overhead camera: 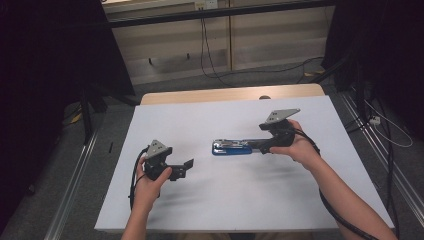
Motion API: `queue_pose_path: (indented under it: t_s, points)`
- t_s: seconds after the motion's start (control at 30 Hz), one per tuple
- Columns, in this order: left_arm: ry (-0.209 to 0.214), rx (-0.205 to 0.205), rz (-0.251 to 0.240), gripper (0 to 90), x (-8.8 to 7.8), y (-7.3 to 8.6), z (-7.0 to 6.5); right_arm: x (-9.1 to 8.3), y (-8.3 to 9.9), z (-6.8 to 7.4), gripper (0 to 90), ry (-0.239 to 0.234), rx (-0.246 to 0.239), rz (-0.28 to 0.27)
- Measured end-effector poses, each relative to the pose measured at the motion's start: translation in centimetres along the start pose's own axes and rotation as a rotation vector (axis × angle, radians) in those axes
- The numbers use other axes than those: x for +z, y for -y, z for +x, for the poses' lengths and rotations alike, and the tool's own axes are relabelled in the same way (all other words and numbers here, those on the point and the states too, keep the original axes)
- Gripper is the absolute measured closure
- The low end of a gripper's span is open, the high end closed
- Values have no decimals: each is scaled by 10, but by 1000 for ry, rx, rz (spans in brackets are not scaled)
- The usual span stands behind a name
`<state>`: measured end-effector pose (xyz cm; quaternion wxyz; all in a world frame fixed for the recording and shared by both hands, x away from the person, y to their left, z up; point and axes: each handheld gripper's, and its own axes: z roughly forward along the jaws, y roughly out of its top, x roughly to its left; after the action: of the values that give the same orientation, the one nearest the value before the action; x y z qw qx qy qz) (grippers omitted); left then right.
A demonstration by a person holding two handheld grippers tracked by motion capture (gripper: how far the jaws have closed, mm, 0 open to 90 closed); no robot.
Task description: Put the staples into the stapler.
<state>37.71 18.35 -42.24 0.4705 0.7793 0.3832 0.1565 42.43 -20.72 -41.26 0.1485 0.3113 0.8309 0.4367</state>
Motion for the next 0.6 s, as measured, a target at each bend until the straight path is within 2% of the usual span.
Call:
queue_pose_path:
  t_s: [0.33,0.47,0.6]
  points:
    - [3,-3,3,54,4,-2,-1,-12,9,0,138,44,20,-22]
    - [6,0,4,54,6,-3,-2,-16,13,1,138,64,8,1]
    - [11,-2,2,54,8,-4,-4,-21,17,0,133,79,21,-7]
